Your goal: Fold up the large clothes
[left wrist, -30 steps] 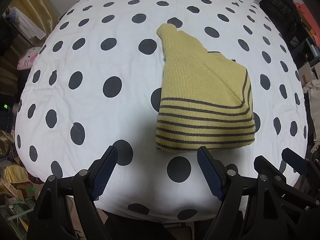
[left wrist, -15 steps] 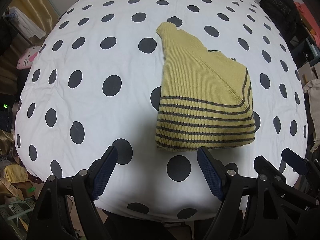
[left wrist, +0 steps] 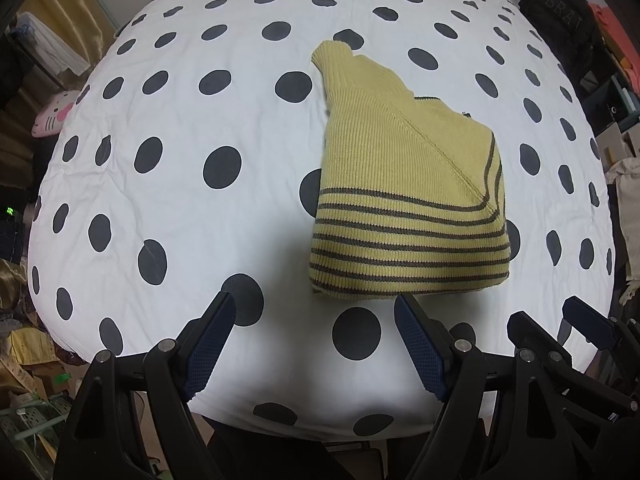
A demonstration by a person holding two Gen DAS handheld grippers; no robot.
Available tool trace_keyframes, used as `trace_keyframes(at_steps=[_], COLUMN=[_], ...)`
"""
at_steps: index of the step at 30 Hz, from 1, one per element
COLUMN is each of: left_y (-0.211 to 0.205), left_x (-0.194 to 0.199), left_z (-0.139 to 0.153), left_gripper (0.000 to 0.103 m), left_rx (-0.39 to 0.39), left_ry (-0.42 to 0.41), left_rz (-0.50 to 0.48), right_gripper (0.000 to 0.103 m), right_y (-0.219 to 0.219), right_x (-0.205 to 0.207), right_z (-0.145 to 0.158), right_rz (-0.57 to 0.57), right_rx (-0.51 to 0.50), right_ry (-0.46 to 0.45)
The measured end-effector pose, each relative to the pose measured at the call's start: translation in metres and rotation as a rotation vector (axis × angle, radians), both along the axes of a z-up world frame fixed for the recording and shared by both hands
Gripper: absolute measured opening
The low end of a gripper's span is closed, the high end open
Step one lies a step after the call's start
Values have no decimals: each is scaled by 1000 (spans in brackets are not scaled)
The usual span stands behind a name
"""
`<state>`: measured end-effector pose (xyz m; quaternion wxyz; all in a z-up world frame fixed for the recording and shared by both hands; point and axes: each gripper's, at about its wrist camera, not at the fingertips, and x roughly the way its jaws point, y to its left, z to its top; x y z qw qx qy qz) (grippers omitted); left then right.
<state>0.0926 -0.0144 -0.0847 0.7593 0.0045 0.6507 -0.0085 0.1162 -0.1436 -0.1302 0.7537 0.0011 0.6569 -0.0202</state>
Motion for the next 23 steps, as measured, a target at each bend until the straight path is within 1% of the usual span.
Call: trace_keyframes(at_steps=[23], left_y=[4], left_x=[1], left_z=[-2], left_gripper=[82], left_rx=[3], left_ry=[-1], left_rz=[5], right_gripper=[61], right_y=[2], right_x=[-1], right_z=[-3], right_rz=[5], right_rx=[-1], right_ry=[3])
